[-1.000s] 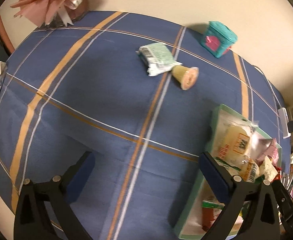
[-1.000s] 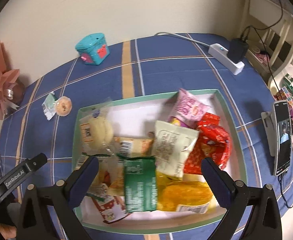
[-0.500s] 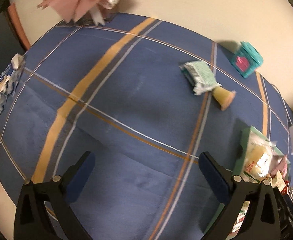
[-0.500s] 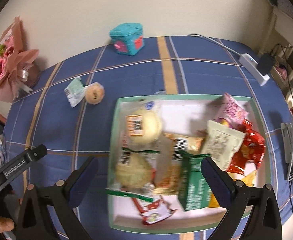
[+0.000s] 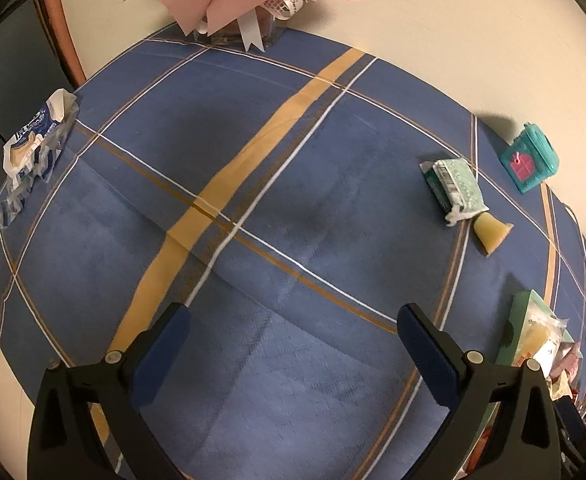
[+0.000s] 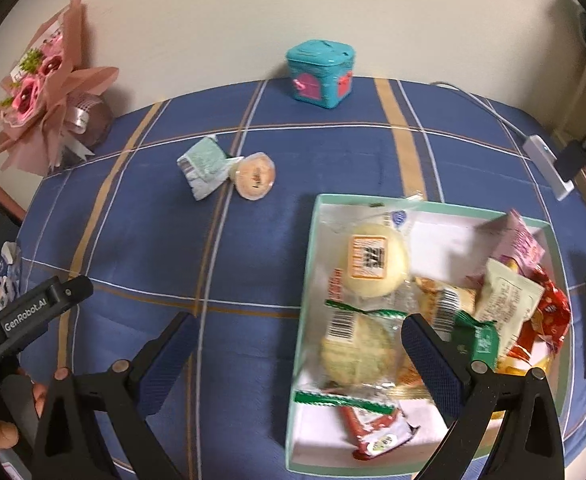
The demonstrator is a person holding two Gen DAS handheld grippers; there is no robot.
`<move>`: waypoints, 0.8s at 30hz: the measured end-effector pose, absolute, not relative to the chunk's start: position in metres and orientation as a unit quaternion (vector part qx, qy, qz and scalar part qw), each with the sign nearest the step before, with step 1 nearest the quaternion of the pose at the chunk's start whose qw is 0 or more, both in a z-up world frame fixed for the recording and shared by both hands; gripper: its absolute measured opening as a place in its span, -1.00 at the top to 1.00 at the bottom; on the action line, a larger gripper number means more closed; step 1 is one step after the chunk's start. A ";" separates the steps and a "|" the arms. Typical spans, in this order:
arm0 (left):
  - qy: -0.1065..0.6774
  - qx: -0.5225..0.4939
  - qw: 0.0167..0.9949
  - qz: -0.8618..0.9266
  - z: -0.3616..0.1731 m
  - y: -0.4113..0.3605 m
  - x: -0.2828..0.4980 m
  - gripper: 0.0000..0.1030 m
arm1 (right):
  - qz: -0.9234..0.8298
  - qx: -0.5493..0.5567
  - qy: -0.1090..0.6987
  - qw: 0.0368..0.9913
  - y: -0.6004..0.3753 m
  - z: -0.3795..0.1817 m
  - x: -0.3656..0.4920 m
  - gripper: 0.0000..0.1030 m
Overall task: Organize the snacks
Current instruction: 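Move both open grippers back toward the sachet and jelly cup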
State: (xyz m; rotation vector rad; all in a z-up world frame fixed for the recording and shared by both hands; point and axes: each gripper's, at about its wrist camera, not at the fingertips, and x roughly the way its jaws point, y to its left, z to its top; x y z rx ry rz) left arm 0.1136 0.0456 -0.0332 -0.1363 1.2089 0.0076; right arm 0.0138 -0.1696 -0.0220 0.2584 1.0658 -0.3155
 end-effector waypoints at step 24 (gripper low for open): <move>0.530 -0.050 0.844 -0.072 -0.031 -0.001 0.175 -0.99 | -0.125 0.107 0.458 0.873 -0.177 -0.024 0.087 -1.00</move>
